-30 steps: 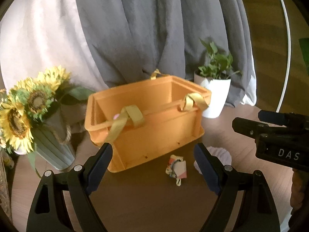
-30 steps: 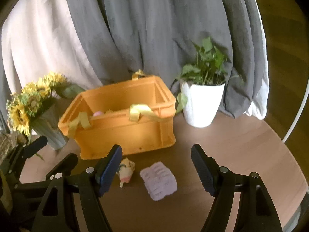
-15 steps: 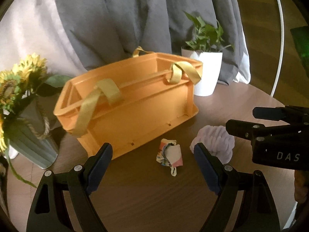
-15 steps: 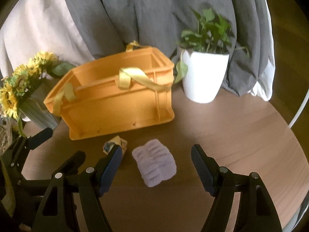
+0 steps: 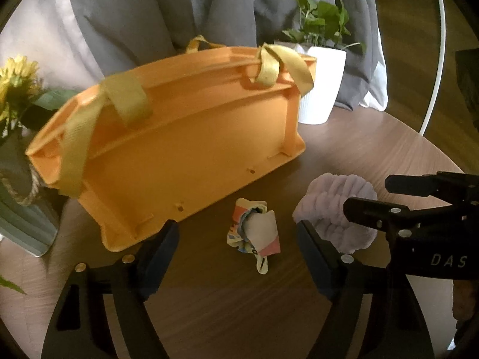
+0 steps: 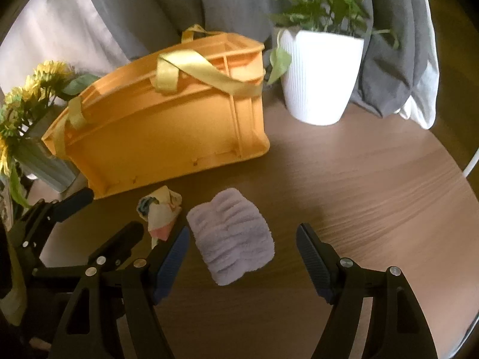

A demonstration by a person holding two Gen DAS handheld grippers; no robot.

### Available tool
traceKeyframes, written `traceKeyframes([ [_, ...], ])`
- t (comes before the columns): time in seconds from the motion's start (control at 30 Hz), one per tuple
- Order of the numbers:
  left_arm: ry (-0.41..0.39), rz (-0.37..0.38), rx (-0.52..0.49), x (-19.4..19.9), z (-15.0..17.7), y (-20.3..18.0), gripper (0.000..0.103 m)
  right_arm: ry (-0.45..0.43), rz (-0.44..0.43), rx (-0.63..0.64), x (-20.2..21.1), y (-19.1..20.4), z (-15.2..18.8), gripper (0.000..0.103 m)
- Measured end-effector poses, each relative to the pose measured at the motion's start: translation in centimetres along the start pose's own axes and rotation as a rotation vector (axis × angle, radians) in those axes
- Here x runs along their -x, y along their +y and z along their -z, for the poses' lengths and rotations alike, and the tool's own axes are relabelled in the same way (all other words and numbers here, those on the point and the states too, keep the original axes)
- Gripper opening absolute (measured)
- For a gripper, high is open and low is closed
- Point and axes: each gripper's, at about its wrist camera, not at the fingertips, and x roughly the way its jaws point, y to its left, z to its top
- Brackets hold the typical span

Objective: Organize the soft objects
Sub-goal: 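Grasp the striped popsicle plush with the left tool while the right tool grasps the lavender towel, then lift the popsicle plush and lavender towel with both tools and carry them over the crate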

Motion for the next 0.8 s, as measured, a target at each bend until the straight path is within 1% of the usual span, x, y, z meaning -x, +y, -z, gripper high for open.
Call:
traceKeyframes([
  [0.13,0.012,0.005,-0.01,-1.1,-0.1,-0.3,0.078,0.017,-0.008,-0.012,-1.0,-0.5,0.0,0.074],
  [0.23,0.028,0.011,-0.01,-2.0,-0.3,-0.5,0.074,0.026,-0.018,-0.008,-1.4,-0.6,-0.1,0.072],
  [0.33,0.05,0.02,-0.001,-3.0,-0.4,-0.5,0.067,0.037,-0.029,-0.009,-2.0,-0.7,-0.2,0.065],
  [0.4,0.063,0.032,0.015,-3.5,-0.4,-0.5,0.063,0.046,-0.037,-0.014,-2.3,-0.7,-0.2,0.058],
  [0.5,0.082,0.047,0.035,-4.3,-0.6,-0.6,0.054,0.059,-0.042,-0.01,-2.8,-0.7,-0.2,0.05],
  [0.57,0.096,0.051,0.037,-4.7,-0.5,-0.5,0.043,0.065,-0.046,-0.004,-3.0,-0.6,-0.1,0.045],
  [0.73,0.097,0.058,0.058,-4.7,-0.3,-0.2,0.036,0.07,-0.042,0.004,-3.0,-0.4,0.0,0.033],
  [0.8,0.097,0.057,0.068,-4.5,-0.3,-0.2,0.035,0.072,-0.045,0.003,-2.9,-0.3,0.1,0.028],
])
